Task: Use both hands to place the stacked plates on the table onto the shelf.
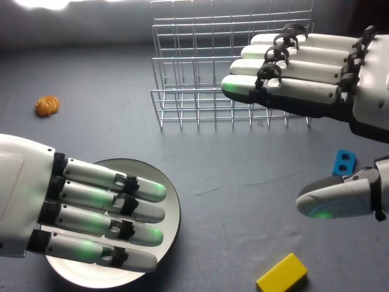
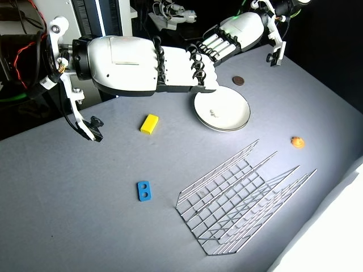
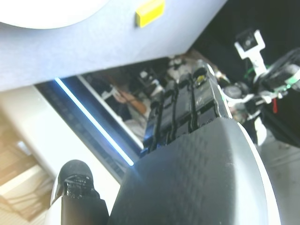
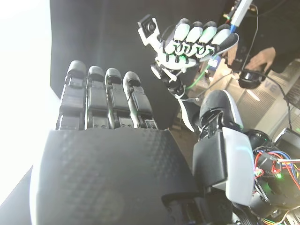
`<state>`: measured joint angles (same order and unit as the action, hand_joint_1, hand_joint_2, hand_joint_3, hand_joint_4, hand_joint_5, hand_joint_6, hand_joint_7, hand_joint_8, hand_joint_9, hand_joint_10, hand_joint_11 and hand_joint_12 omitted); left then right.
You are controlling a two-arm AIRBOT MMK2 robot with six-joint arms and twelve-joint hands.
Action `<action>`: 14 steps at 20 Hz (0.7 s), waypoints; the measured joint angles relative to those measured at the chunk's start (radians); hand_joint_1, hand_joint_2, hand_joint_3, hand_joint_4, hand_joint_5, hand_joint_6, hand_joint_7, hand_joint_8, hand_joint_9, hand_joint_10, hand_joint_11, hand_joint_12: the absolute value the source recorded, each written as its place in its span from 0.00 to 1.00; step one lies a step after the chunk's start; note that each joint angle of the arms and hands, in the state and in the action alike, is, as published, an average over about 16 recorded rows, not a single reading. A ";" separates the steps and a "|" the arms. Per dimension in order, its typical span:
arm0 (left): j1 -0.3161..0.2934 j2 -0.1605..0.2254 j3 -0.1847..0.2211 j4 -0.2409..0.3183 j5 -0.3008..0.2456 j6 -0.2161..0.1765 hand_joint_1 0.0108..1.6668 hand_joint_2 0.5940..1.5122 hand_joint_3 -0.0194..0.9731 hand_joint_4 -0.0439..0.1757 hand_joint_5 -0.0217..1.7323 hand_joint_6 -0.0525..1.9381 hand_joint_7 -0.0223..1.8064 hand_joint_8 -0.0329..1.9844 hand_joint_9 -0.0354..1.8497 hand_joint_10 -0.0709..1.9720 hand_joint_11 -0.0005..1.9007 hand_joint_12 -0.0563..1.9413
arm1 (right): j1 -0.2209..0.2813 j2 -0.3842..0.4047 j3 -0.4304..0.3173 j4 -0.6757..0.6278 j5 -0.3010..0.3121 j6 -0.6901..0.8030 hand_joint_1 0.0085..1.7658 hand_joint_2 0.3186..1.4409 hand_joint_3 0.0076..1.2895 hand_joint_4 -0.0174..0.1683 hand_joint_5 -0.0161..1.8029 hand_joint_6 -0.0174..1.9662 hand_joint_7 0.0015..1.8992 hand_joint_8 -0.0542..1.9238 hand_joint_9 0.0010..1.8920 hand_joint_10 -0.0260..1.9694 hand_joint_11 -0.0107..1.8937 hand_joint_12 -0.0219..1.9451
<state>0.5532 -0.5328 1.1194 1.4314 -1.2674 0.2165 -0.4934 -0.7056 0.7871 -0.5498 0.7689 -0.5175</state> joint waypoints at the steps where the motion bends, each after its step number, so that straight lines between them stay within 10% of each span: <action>1: 0.000 0.000 0.001 -0.001 -0.001 -0.001 0.01 0.48 0.04 0.18 0.09 0.07 0.09 0.06 0.09 0.08 0.09 0.08 | 0.000 0.000 0.000 0.000 0.000 0.000 0.03 0.72 0.02 0.11 0.09 0.09 0.09 0.09 0.09 0.08 0.12 0.07; 14: -0.014 -0.001 0.017 0.001 -0.024 -0.075 0.00 0.48 0.04 0.20 0.04 0.02 0.04 0.03 0.04 0.04 0.01 0.04 | 0.000 0.000 -0.001 -0.001 0.001 0.000 0.12 0.64 0.01 0.12 0.02 0.02 0.01 0.03 0.01 0.02 0.02 0.01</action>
<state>0.5396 -0.5334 1.1364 1.4326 -1.2911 0.1416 -0.4935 -0.7056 0.7865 -0.5504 0.7697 -0.5179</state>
